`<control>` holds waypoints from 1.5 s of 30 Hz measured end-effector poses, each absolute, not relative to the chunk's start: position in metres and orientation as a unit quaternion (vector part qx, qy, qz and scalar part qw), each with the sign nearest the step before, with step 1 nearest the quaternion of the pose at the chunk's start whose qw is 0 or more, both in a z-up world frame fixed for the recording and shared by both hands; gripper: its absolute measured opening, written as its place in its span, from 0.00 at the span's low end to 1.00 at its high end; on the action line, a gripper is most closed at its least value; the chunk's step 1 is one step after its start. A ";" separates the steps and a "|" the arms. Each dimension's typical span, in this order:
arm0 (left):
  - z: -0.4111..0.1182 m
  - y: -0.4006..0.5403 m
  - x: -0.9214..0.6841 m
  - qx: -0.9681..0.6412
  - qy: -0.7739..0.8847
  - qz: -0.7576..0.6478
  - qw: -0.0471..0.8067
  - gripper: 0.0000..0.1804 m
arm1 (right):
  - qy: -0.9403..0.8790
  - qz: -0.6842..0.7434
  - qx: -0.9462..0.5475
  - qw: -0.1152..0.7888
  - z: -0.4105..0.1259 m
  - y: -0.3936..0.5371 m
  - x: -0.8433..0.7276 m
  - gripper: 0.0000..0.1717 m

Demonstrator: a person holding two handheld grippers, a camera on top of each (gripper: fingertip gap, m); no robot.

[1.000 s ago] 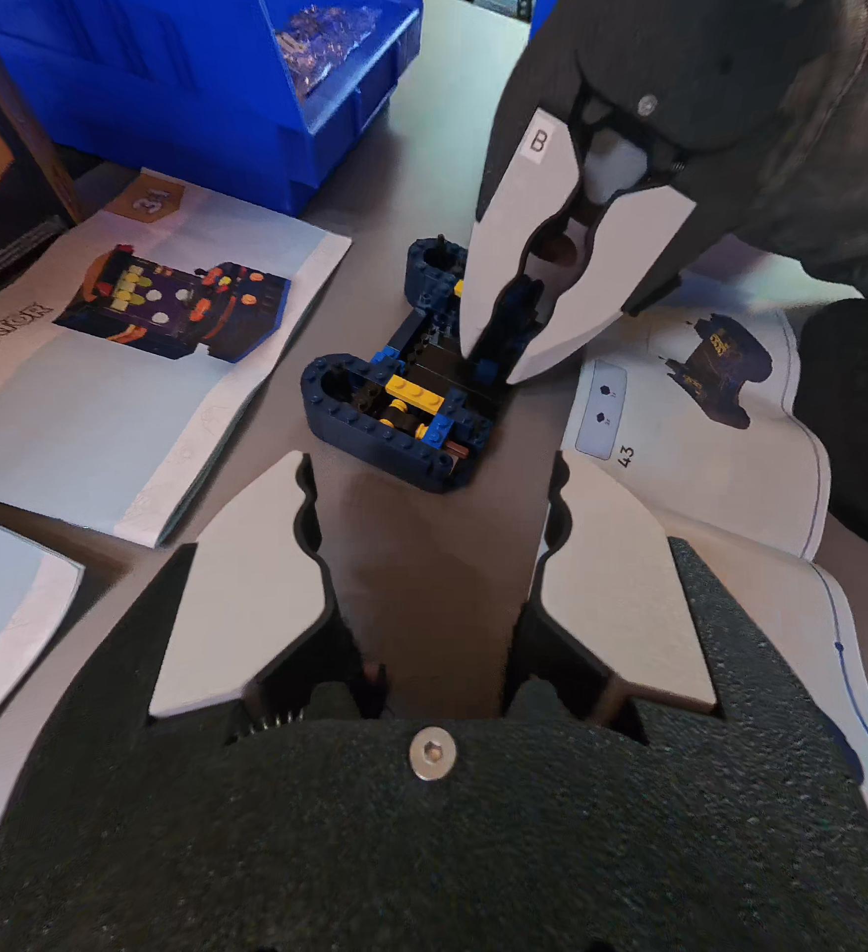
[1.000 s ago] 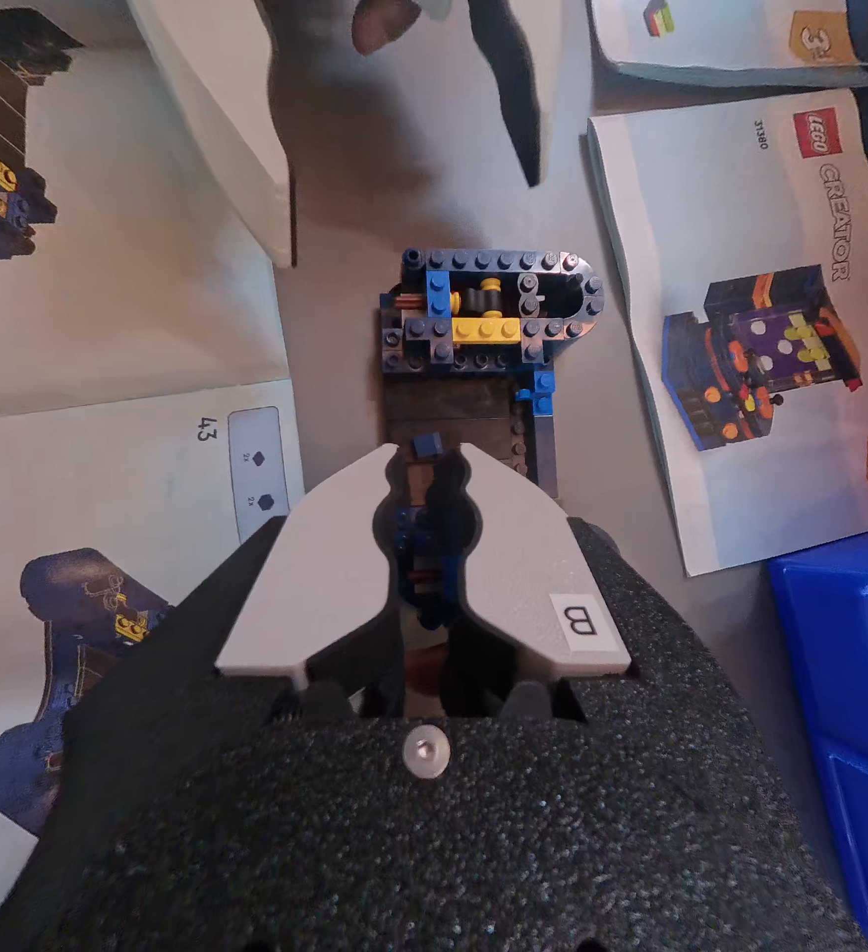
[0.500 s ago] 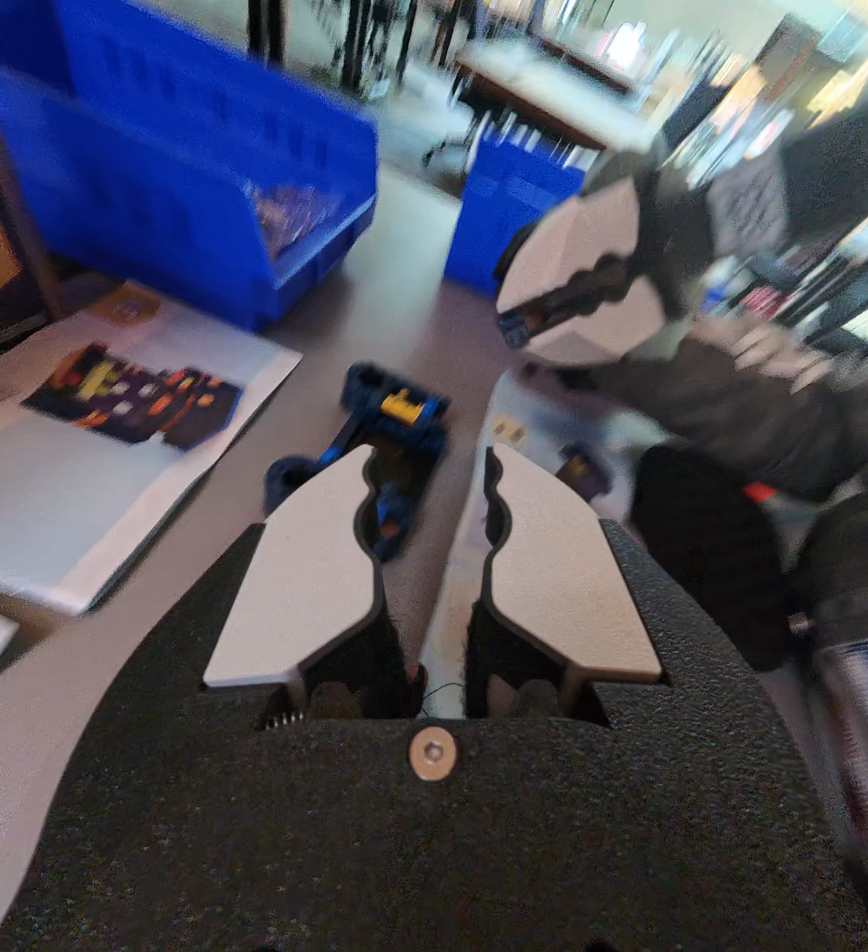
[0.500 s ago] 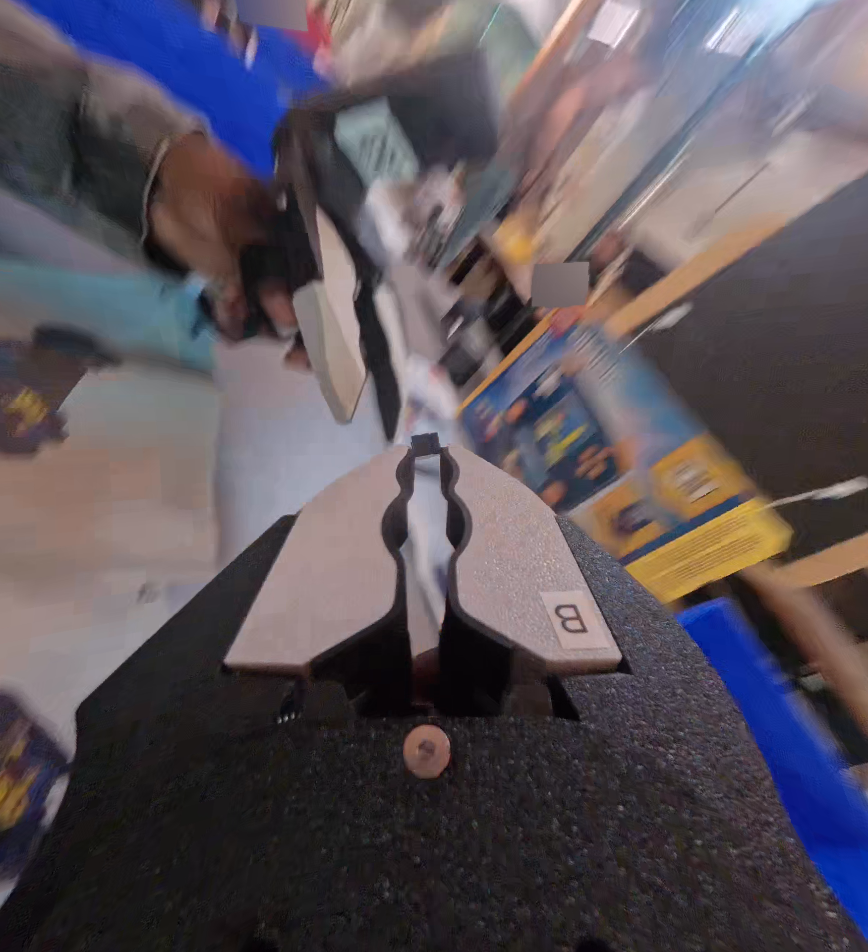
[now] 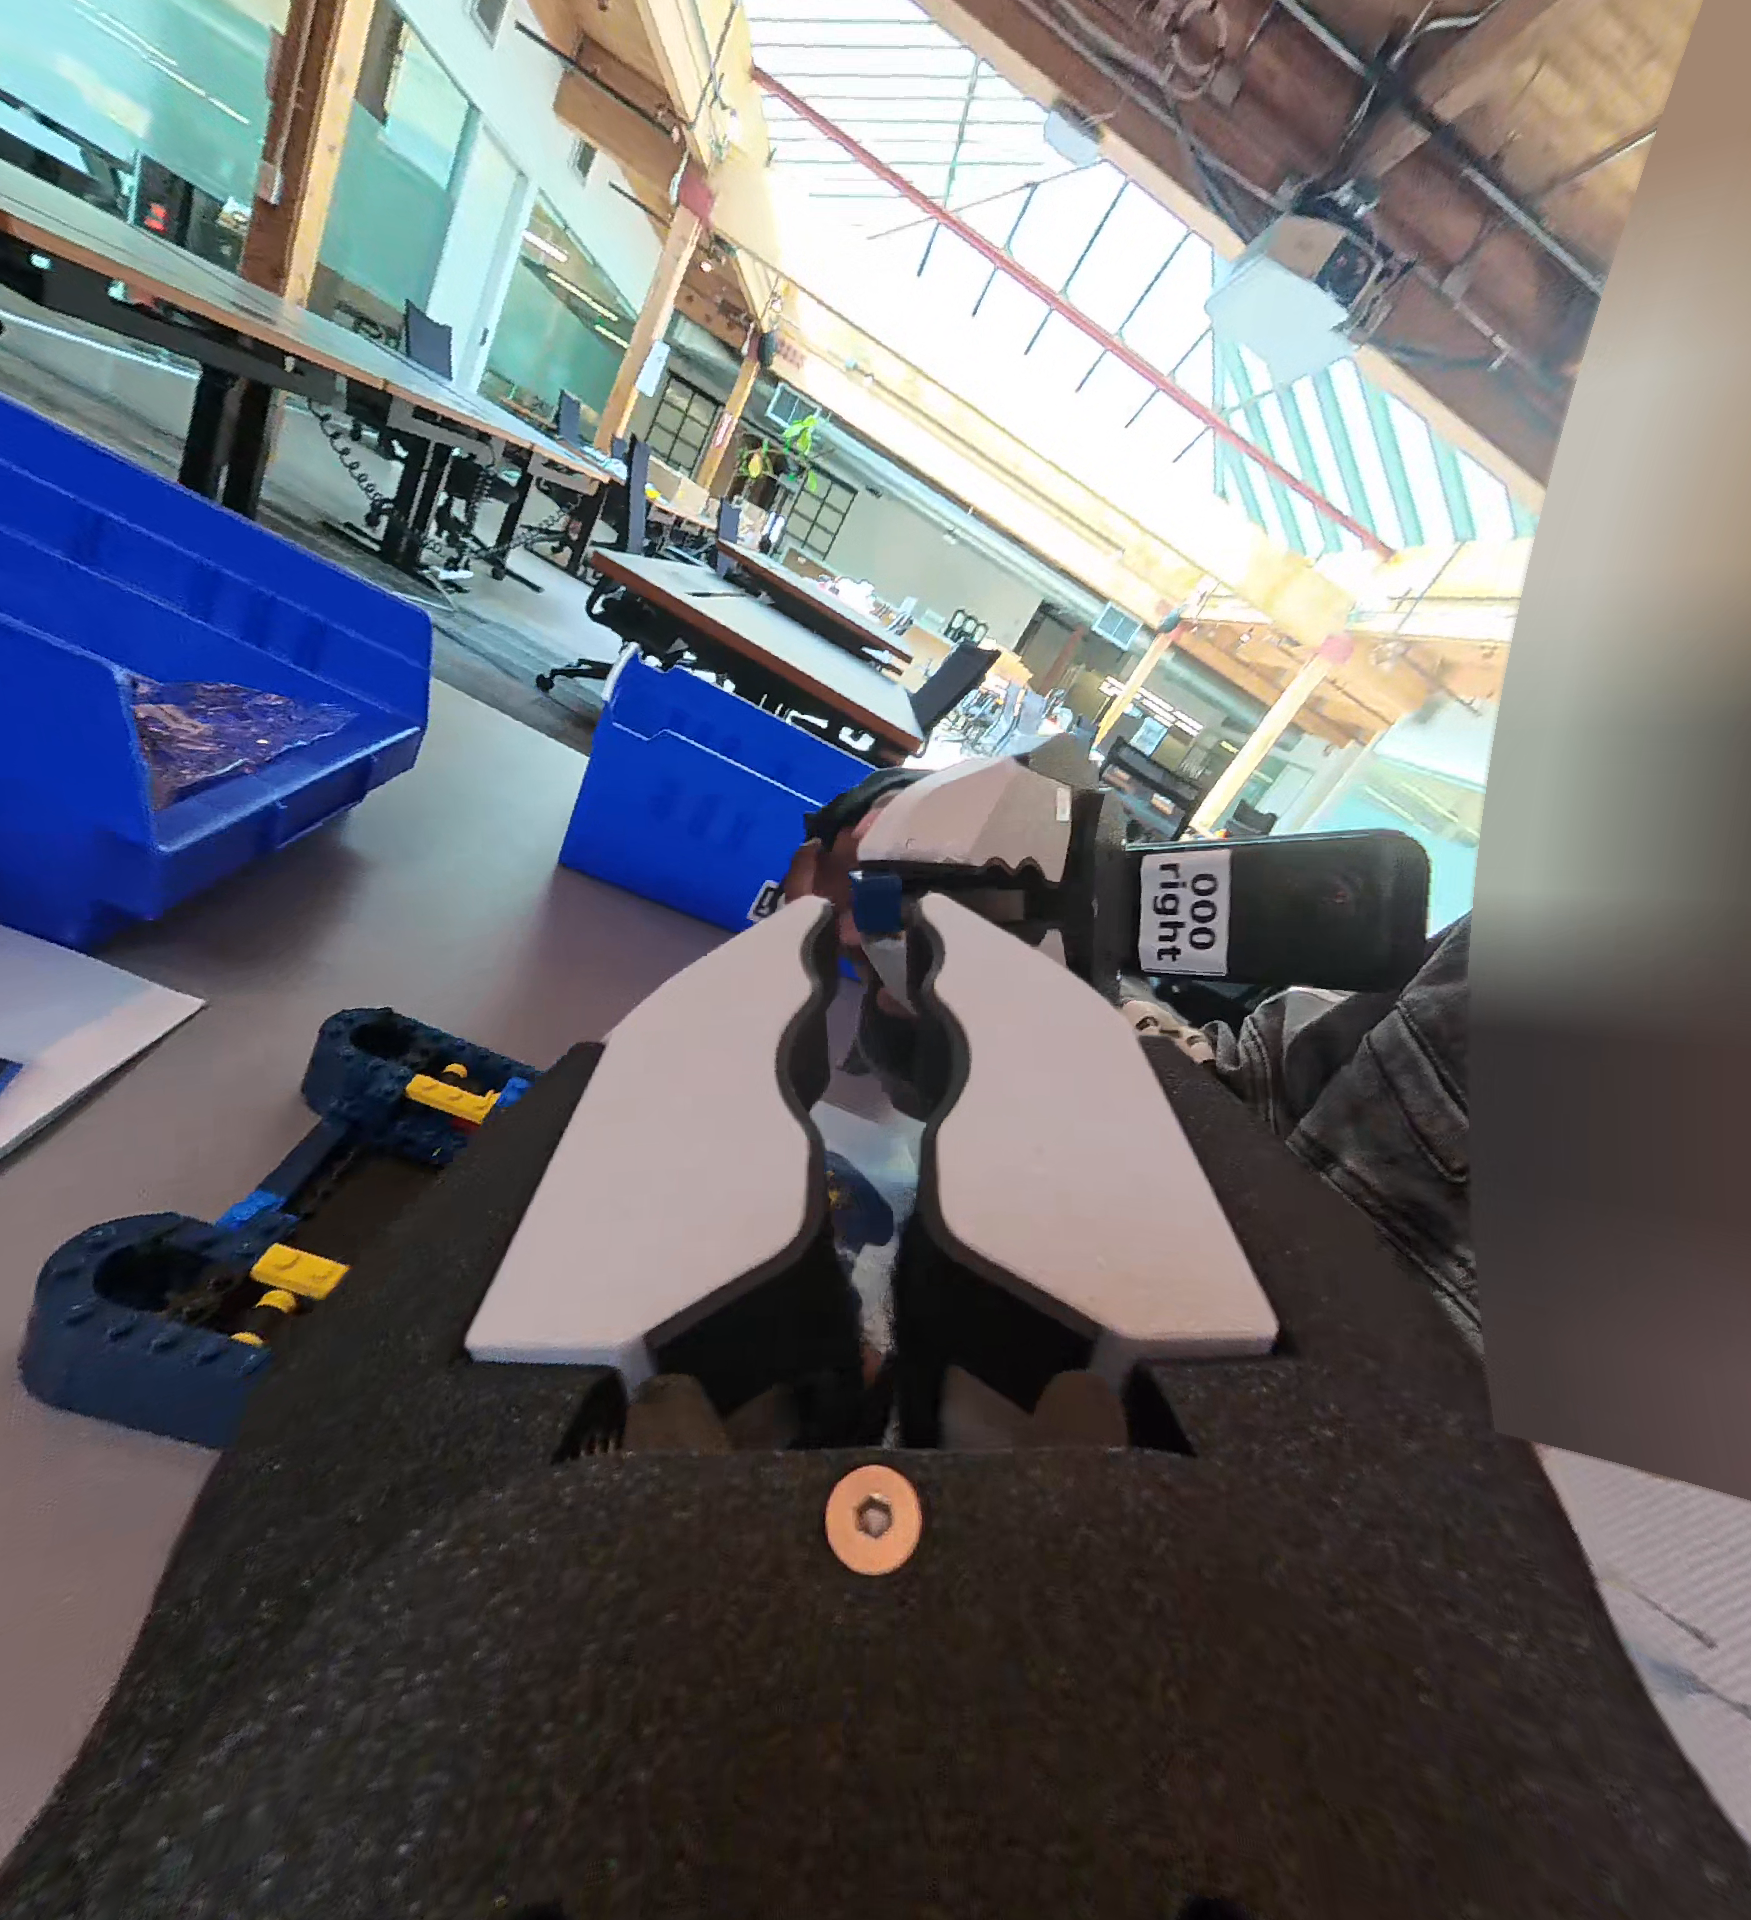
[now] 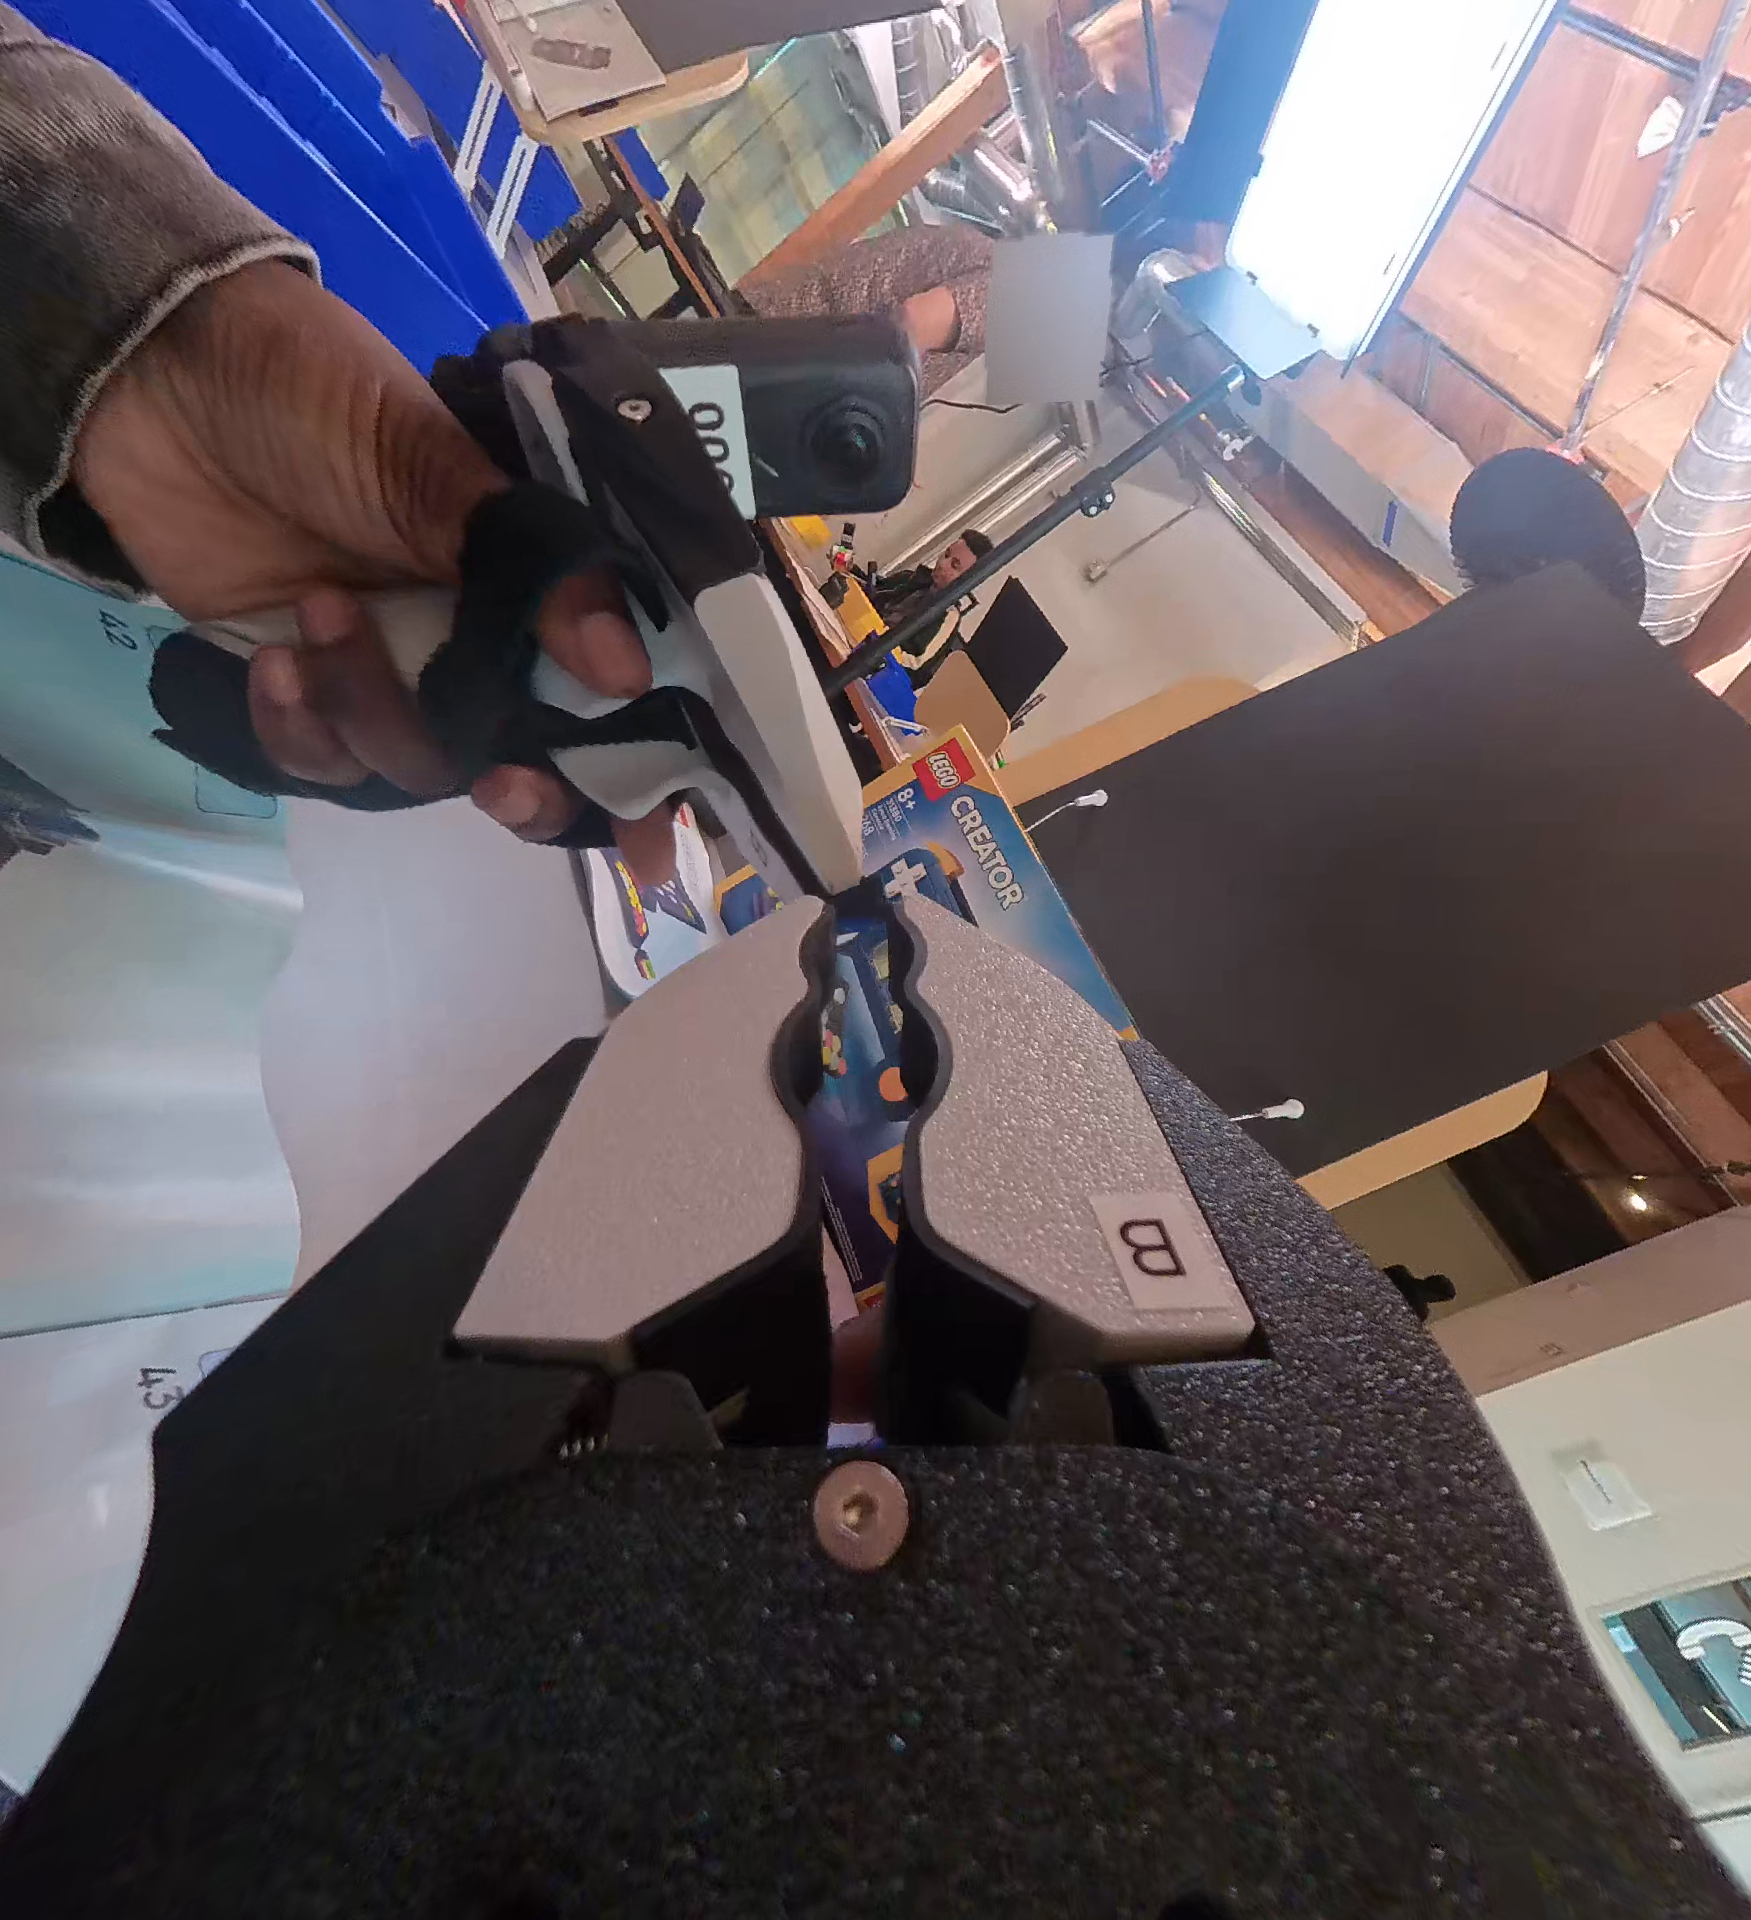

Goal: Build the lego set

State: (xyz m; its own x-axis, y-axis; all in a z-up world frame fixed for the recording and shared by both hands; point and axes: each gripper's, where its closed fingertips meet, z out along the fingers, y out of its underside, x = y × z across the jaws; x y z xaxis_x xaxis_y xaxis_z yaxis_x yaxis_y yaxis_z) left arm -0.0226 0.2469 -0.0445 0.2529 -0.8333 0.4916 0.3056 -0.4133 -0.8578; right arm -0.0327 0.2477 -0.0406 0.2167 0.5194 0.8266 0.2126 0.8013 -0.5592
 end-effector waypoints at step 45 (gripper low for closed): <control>-0.108 0.230 -0.017 -0.670 0.556 -0.136 0.472 0.04 | -0.728 0.322 -0.422 0.434 -0.101 0.227 -0.025 0.04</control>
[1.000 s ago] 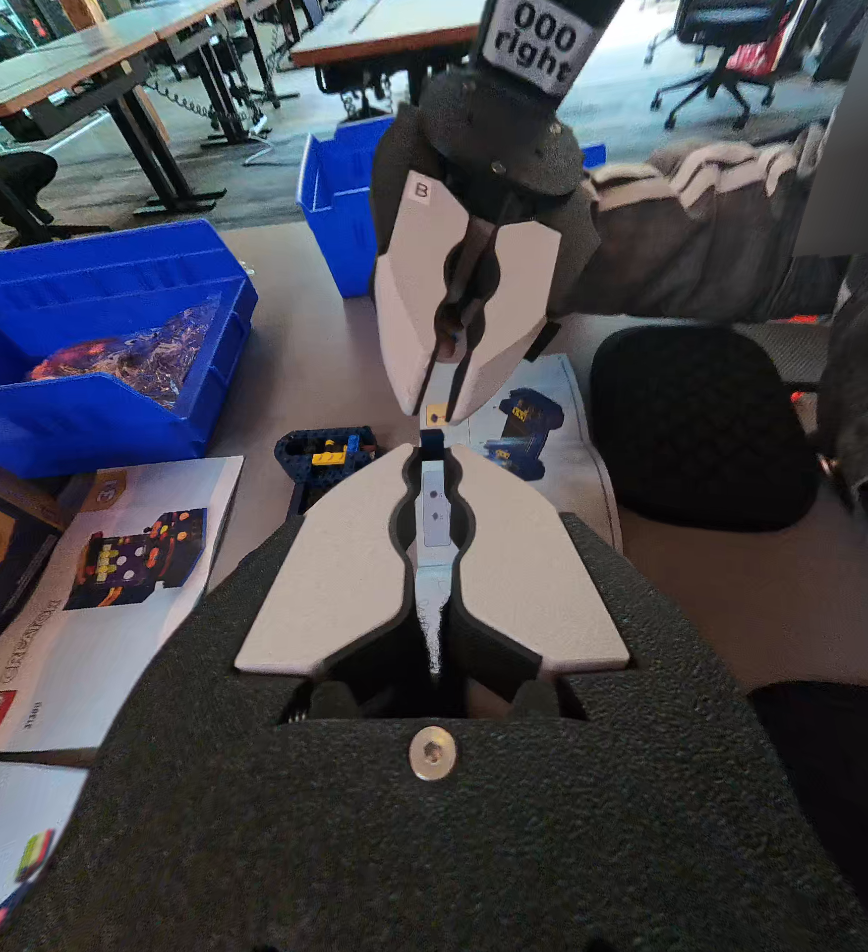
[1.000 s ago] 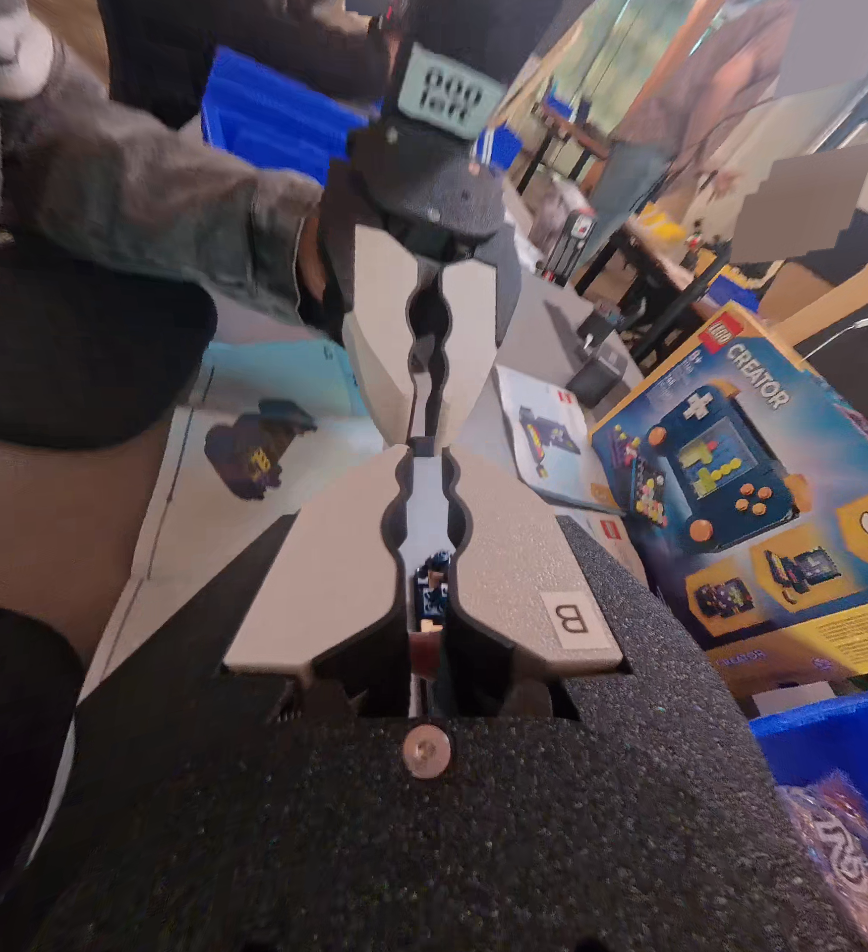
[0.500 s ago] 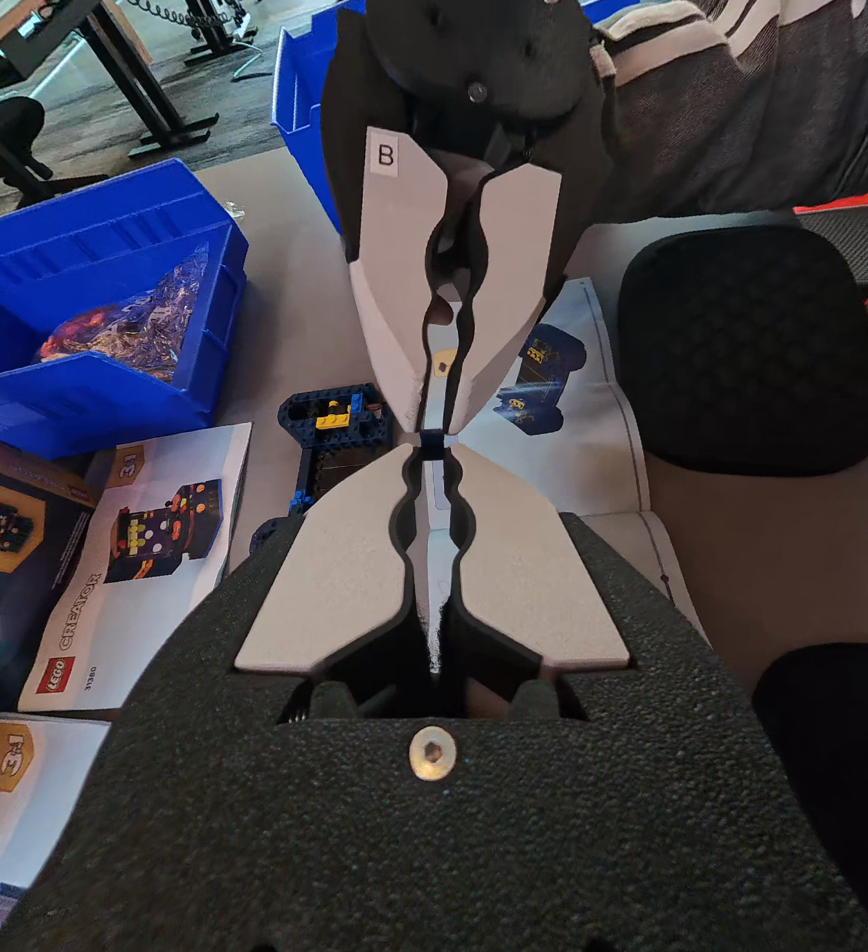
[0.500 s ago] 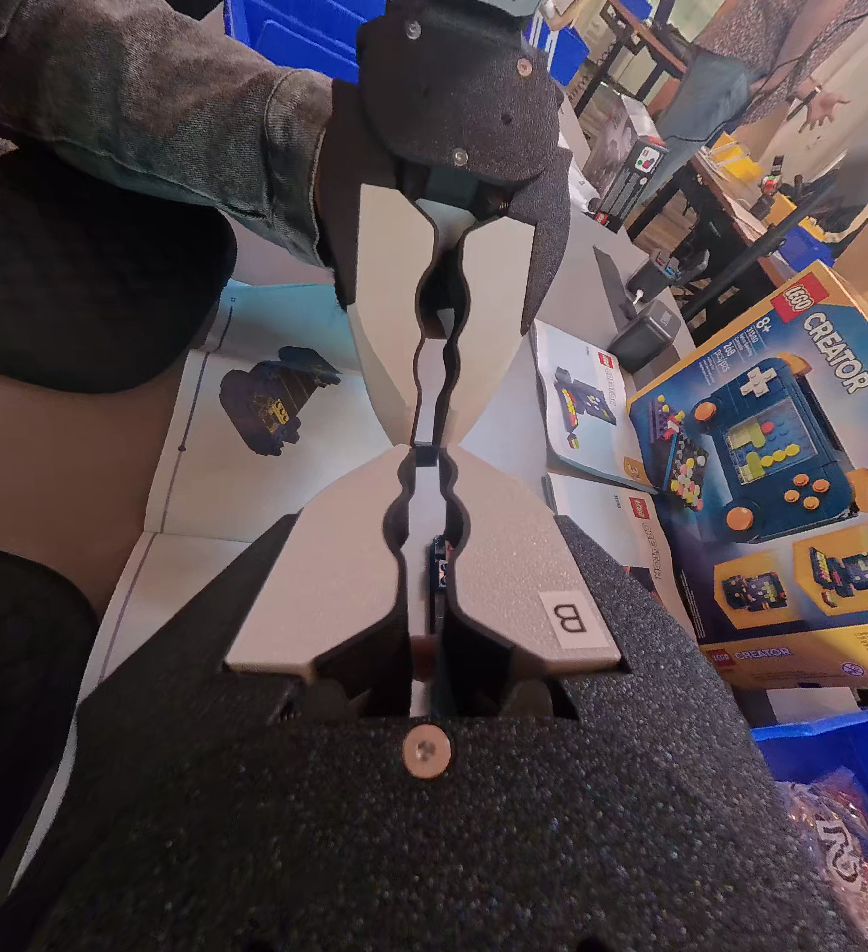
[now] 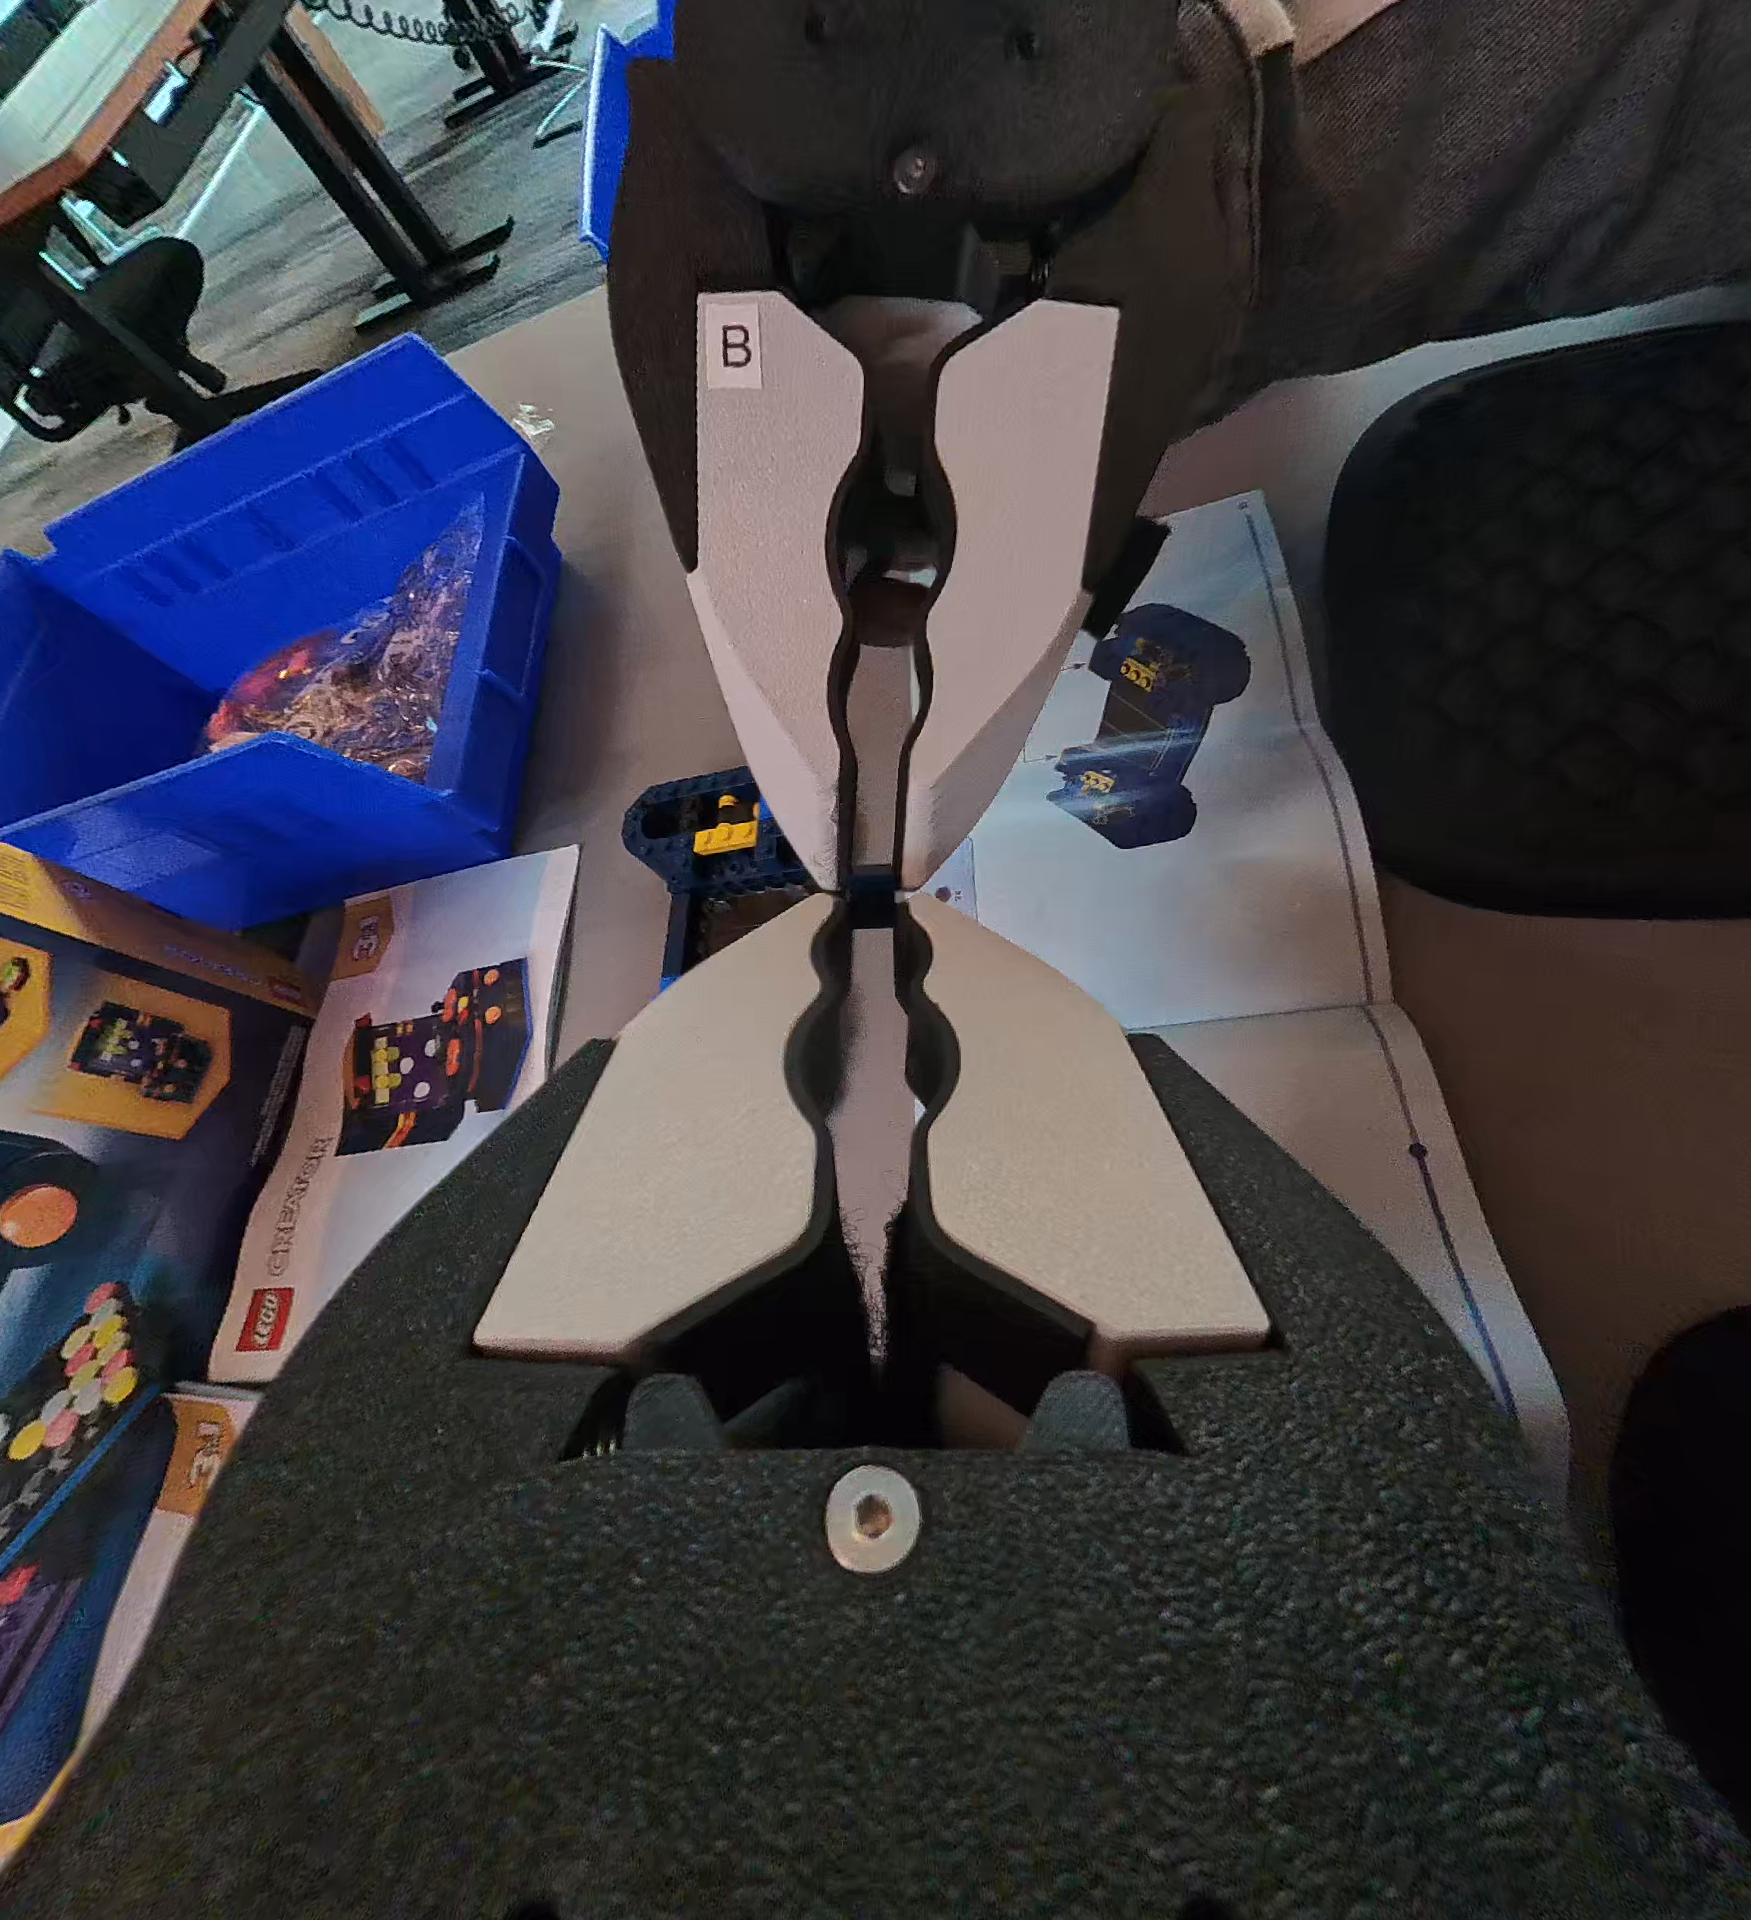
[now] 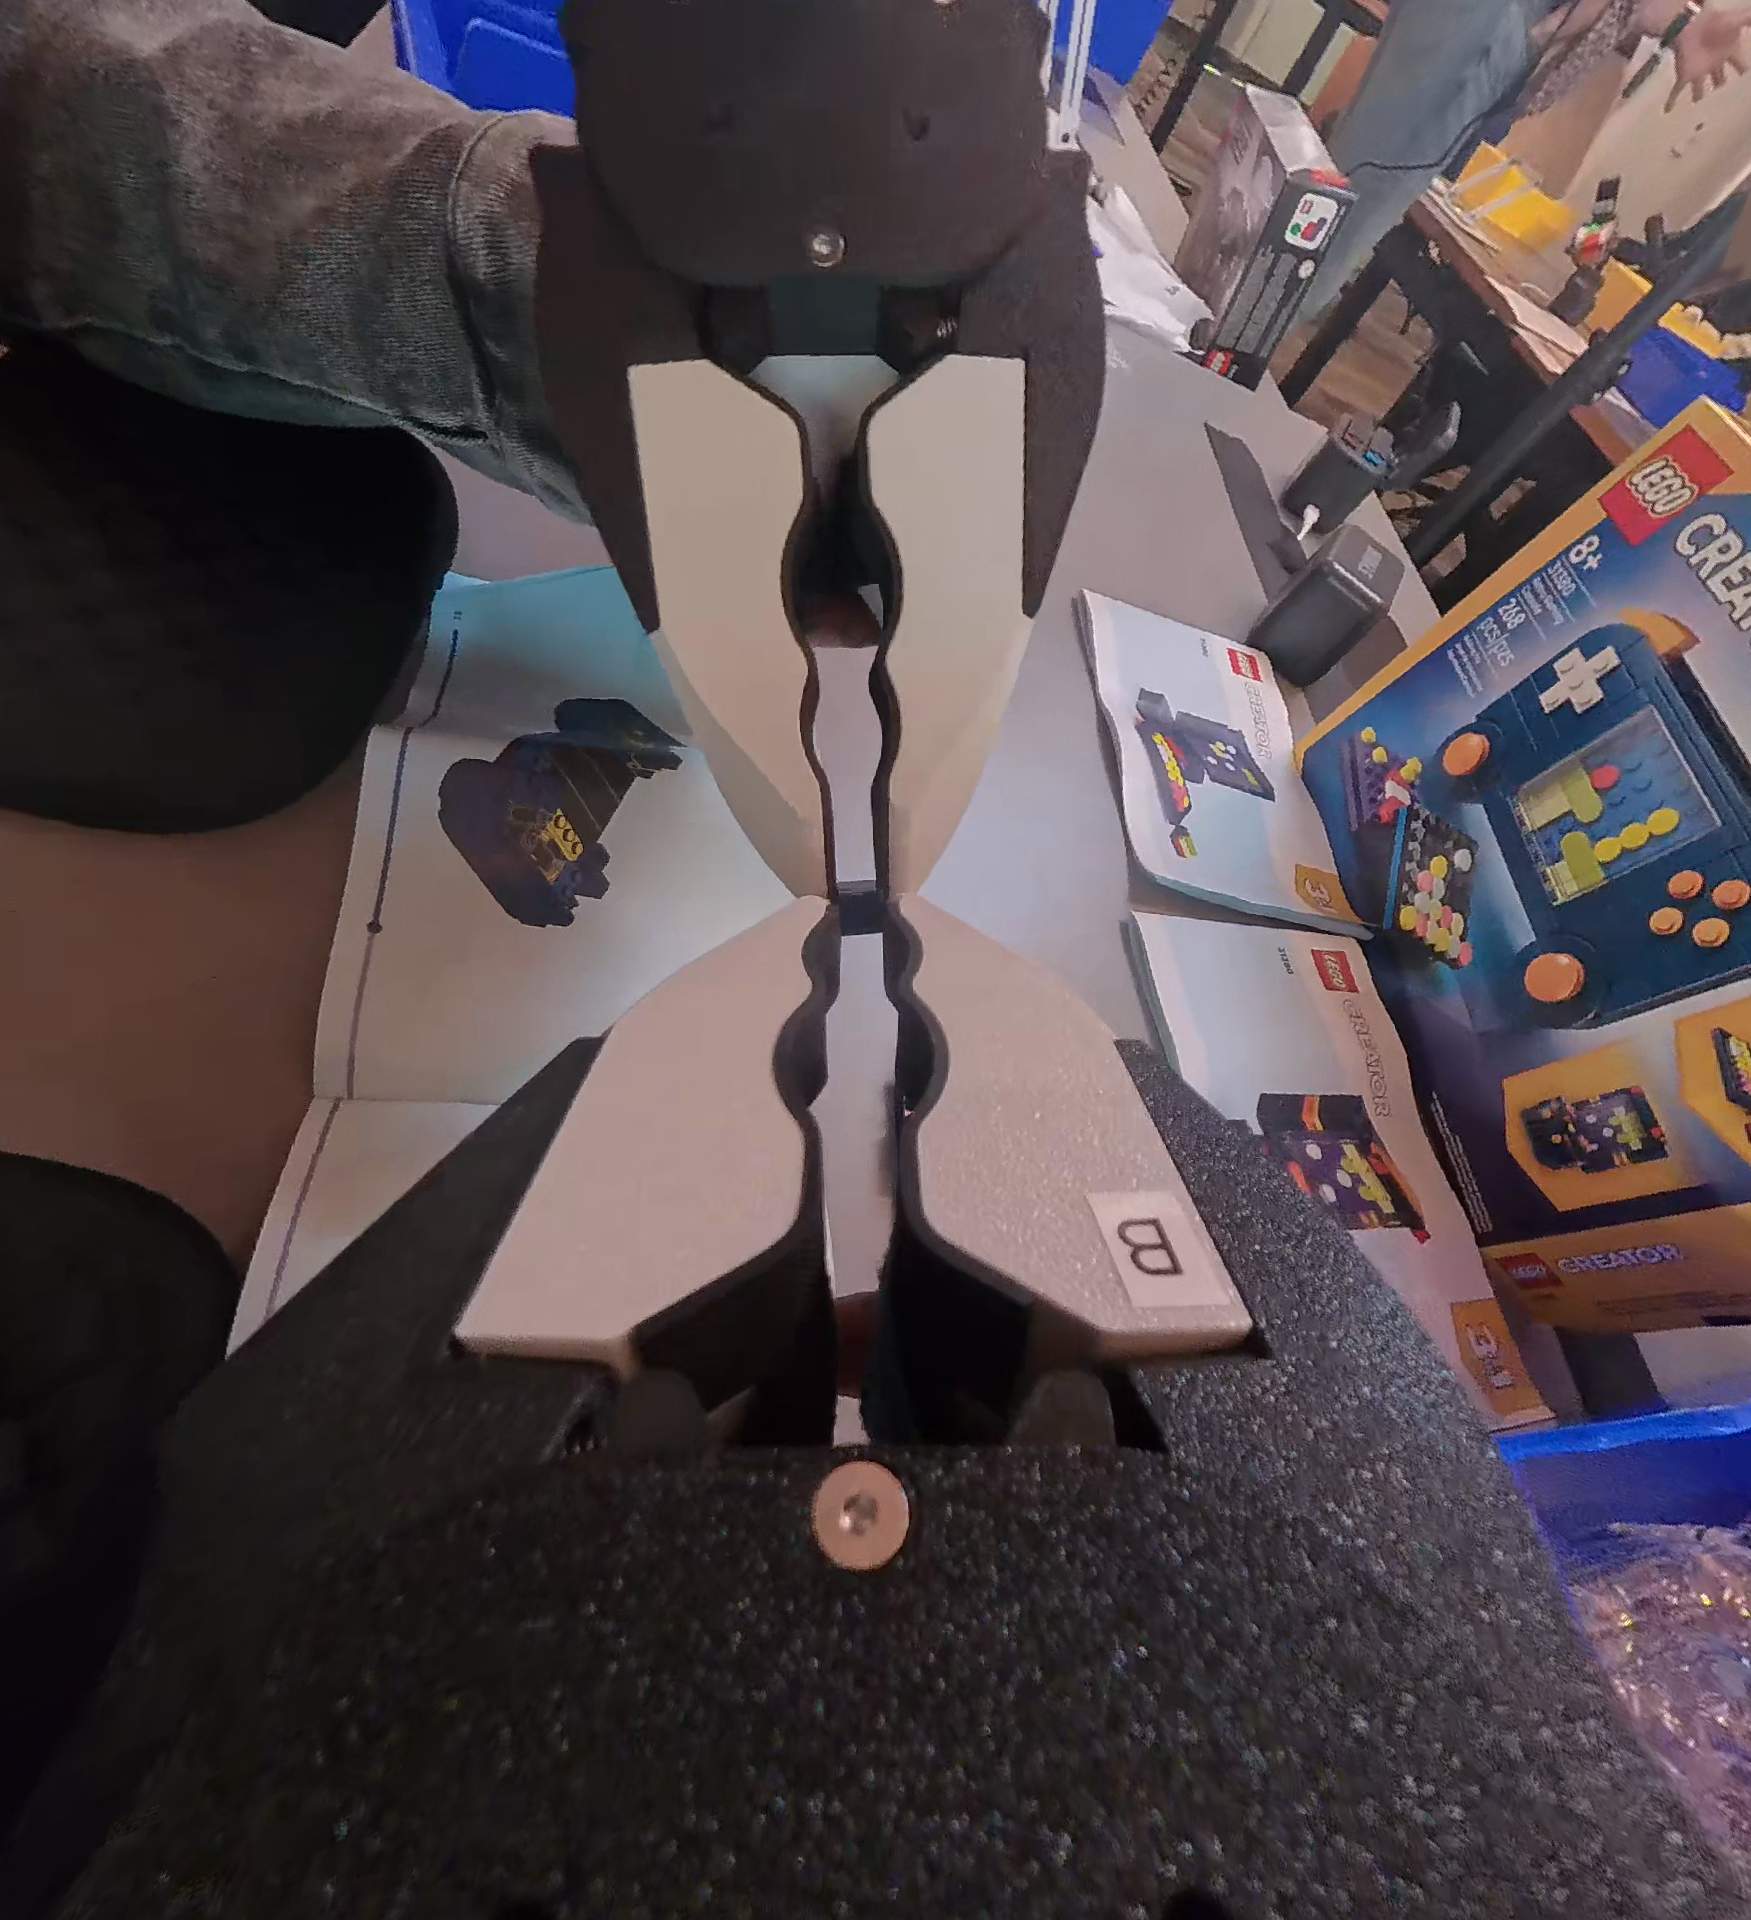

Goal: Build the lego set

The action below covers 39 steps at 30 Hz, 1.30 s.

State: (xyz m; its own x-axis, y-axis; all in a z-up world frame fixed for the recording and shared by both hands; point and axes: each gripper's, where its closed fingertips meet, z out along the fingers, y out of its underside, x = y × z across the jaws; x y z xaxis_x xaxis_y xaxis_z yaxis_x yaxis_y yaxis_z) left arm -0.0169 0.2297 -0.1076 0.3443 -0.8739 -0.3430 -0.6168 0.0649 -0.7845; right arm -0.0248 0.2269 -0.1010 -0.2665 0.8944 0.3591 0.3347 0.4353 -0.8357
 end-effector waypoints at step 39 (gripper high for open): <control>-0.189 0.254 -0.008 -0.746 0.532 -0.326 0.234 0.13 | -0.673 0.196 -0.637 0.321 -0.177 0.301 0.039 0.04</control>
